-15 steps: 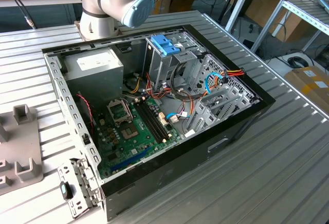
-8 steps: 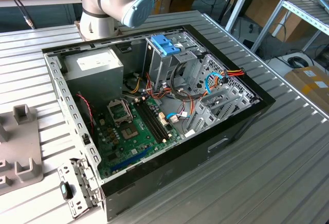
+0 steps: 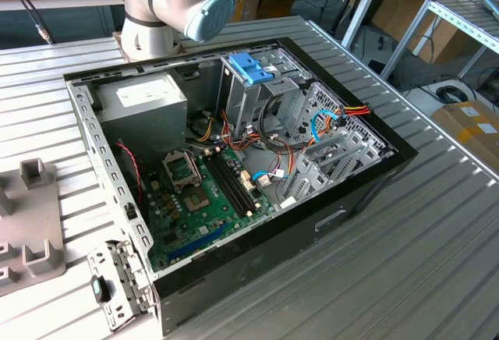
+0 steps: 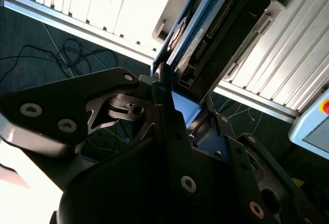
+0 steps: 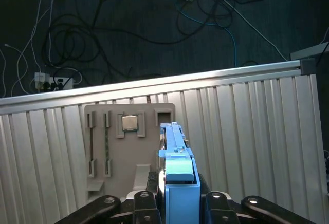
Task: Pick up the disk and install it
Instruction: 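Pick up the disk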
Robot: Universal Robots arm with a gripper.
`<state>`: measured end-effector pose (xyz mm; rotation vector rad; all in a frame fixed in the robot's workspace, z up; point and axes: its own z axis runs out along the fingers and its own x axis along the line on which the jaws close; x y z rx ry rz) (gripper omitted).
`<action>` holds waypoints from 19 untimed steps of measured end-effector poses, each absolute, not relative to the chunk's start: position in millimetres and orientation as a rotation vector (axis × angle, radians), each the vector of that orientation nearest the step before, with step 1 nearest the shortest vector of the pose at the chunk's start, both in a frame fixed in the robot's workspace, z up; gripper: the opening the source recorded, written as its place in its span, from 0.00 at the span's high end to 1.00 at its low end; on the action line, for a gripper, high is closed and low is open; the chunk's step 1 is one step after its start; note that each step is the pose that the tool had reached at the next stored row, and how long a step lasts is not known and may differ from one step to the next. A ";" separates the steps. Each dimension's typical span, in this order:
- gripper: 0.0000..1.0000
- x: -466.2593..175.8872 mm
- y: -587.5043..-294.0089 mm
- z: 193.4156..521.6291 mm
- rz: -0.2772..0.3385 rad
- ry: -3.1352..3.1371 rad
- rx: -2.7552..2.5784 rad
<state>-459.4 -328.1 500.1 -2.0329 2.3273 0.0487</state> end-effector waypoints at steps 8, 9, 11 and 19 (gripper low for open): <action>0.63 -458.7 -329.2 500.2 0.049 2.327 -2.033; 0.63 -458.5 -329.2 500.1 0.049 2.327 -2.033; 0.63 -458.1 -329.2 500.1 0.049 2.327 -2.033; 0.63 -455.4 -329.2 500.2 0.049 2.327 -2.033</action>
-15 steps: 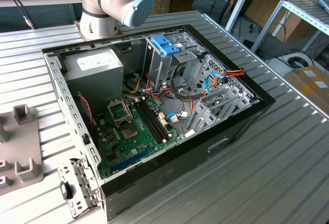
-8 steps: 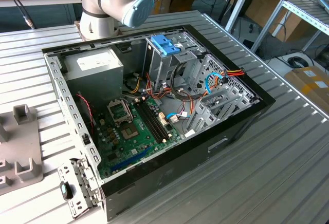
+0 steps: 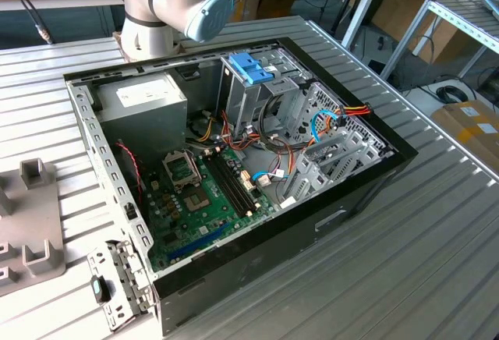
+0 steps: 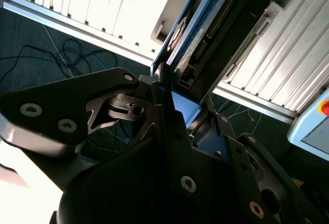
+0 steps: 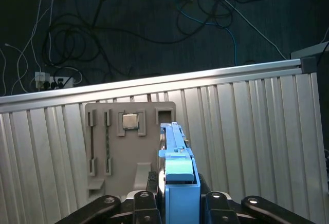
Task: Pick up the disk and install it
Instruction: 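Pick up the disk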
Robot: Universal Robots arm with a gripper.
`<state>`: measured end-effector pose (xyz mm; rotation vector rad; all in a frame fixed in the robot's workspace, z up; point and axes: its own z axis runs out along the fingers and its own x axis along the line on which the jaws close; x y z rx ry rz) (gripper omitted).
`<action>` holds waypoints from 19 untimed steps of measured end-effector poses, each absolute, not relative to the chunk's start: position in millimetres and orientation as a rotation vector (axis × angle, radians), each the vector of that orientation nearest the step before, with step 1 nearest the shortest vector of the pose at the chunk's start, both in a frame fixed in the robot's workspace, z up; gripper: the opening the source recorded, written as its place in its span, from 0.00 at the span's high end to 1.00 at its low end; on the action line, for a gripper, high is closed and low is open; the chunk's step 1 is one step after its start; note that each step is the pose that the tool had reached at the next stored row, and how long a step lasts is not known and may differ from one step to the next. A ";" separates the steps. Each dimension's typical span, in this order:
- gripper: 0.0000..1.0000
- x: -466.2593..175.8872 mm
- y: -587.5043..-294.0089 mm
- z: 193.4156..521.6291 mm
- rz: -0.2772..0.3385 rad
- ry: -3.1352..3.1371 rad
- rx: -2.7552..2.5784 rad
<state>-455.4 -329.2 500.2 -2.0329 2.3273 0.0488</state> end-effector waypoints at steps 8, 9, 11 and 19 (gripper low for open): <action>0.63 -449.7 -329.2 500.2 0.049 2.327 -2.033; 0.63 -448.9 -329.2 500.2 0.049 2.327 -2.033; 0.63 -447.7 -329.2 500.1 0.049 2.327 -2.033; 0.63 -443.2 -329.2 500.1 0.049 2.327 -2.033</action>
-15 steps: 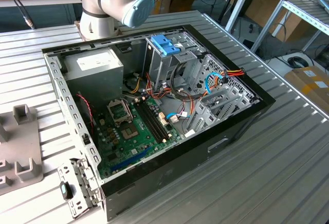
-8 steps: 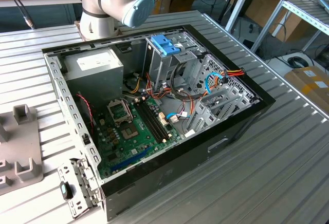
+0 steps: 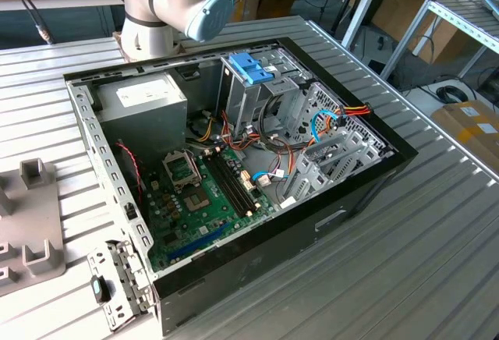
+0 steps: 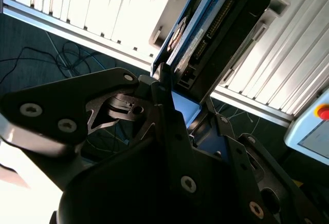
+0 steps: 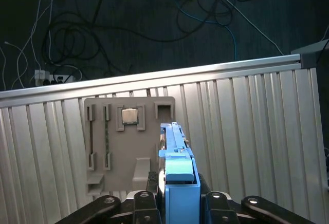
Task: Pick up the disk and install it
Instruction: 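Pick up the disk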
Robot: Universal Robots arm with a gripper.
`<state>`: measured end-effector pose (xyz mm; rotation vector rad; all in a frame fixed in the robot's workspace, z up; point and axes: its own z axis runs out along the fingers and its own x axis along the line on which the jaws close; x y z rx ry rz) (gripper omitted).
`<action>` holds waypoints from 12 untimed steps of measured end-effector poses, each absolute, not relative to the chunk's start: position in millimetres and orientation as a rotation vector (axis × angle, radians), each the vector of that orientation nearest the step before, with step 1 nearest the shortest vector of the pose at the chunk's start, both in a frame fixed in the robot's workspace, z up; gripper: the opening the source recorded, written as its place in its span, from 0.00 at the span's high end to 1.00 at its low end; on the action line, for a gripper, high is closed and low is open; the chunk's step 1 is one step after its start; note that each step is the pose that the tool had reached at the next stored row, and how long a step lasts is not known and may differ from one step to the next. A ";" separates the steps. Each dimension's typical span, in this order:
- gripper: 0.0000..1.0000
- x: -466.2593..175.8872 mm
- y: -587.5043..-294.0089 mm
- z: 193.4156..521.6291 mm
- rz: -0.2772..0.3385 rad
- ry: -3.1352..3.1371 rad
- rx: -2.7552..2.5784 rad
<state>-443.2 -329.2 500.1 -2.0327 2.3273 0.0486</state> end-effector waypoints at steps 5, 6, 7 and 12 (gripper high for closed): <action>0.63 -439.0 -329.2 500.1 0.049 2.327 -2.033; 0.63 -438.0 -329.2 500.1 0.049 2.327 -2.033; 0.63 -437.0 -329.2 500.2 0.049 2.327 -2.033; 0.63 -432.9 -329.2 500.2 0.049 2.327 -2.033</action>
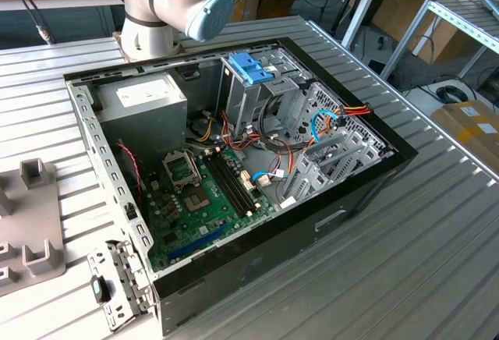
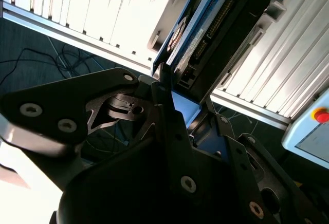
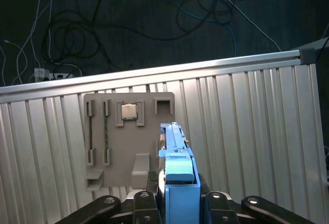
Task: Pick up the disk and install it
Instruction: 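Pick up the disk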
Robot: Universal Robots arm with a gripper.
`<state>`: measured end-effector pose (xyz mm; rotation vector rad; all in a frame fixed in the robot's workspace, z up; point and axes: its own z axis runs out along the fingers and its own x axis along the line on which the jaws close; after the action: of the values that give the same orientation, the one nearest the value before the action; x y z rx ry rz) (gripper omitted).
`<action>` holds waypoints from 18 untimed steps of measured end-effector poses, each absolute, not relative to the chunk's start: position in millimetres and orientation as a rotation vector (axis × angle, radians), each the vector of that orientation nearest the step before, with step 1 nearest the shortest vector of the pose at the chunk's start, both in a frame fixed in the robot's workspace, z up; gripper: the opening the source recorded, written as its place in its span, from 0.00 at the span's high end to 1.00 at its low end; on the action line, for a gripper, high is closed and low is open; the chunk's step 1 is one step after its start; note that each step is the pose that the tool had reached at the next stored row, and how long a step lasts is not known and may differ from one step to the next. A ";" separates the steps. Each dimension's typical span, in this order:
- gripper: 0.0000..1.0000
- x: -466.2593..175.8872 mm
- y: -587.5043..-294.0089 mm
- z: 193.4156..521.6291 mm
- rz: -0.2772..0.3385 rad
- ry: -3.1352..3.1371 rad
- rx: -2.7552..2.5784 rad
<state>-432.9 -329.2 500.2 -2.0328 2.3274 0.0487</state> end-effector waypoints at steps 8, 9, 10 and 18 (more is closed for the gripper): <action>0.63 -424.7 -329.2 500.1 0.049 2.327 -2.033; 0.63 -423.8 -329.2 500.1 0.049 2.327 -2.033; 0.63 -423.3 -329.2 500.2 0.049 2.327 -2.033; 0.63 -418.6 -329.2 500.1 0.049 2.327 -2.033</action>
<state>-418.6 -329.2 500.1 -2.0328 2.3272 0.0487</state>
